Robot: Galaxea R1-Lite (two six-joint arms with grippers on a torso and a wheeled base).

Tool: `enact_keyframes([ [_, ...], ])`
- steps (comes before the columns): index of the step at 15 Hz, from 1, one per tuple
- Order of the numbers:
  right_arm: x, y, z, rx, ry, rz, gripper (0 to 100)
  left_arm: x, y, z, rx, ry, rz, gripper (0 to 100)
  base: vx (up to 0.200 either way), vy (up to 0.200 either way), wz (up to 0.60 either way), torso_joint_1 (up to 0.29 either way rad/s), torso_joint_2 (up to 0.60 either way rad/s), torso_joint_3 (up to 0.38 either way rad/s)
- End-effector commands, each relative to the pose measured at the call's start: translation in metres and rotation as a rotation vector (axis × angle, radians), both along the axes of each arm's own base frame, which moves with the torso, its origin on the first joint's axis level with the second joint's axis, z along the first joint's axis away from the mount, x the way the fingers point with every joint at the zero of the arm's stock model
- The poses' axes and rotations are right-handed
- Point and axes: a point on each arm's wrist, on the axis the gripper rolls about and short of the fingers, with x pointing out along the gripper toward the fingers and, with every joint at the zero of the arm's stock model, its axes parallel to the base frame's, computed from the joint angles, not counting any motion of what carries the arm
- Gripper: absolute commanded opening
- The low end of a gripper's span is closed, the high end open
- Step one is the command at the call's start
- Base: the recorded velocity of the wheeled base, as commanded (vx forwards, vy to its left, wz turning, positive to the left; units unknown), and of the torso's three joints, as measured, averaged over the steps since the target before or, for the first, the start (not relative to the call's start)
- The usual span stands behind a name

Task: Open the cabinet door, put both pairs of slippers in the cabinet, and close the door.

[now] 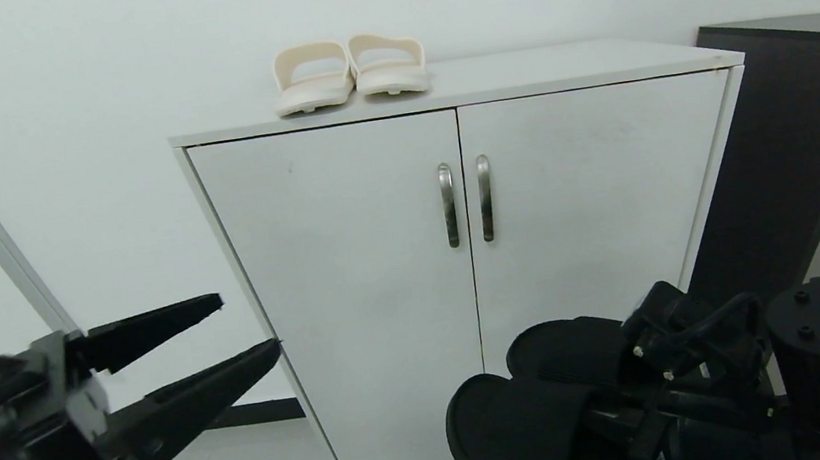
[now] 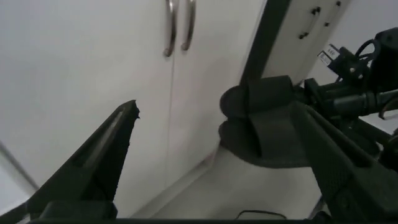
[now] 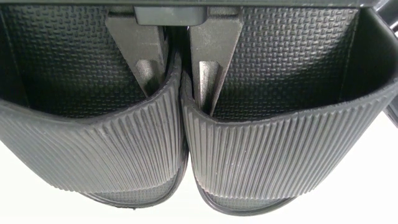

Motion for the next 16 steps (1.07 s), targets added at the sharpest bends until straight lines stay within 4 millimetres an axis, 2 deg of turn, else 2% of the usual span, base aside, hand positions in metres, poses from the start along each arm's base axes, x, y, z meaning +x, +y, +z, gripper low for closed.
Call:
enact_keyframes([
  [1,0.001,0.002,-0.003,-0.007,0.007,0.001,0,0.031,-0.030,0.005,0.017,0.040,-0.088,100,0.000,0.000,0.00,0.000,0.00,0.000],
  [3,0.003,0.004,-0.006,-0.020,0.016,0.001,0,0.047,-0.055,0.010,0.024,0.042,-0.121,100,0.000,0.000,0.00,0.000,0.00,0.000],
  [4,0.003,0.004,-0.006,-0.020,0.016,0.001,0,0.048,-0.056,0.010,0.025,0.043,-0.121,100,0.000,0.000,0.00,0.000,0.00,0.000],
  [6,0.003,0.004,-0.007,-0.024,0.018,0.000,0,0.072,-0.084,0.013,0.013,0.019,-0.162,100,0.000,0.000,0.00,0.000,0.00,0.000],
  [10,0.002,0.003,-0.006,-0.017,0.016,0.004,0,0.097,-0.126,0.021,-0.017,0.011,-0.236,100,0.000,0.000,0.00,0.000,0.00,0.000],
  [13,0.001,0.003,-0.006,-0.019,0.015,0.004,0,0.105,-0.147,0.025,-0.052,0.031,-0.283,100,0.000,0.000,0.00,0.000,0.00,0.000],
  [14,0.001,0.003,-0.006,-0.019,0.015,0.004,0,0.113,-0.158,0.020,-0.048,0.041,-0.293,100,0.000,0.000,0.00,0.000,0.00,0.000],
  [16,0.001,0.003,-0.006,-0.017,0.014,0.004,0,0.119,-0.163,0.017,-0.047,0.049,-0.296,100,0.000,0.000,0.00,0.000,0.00,0.000],
])
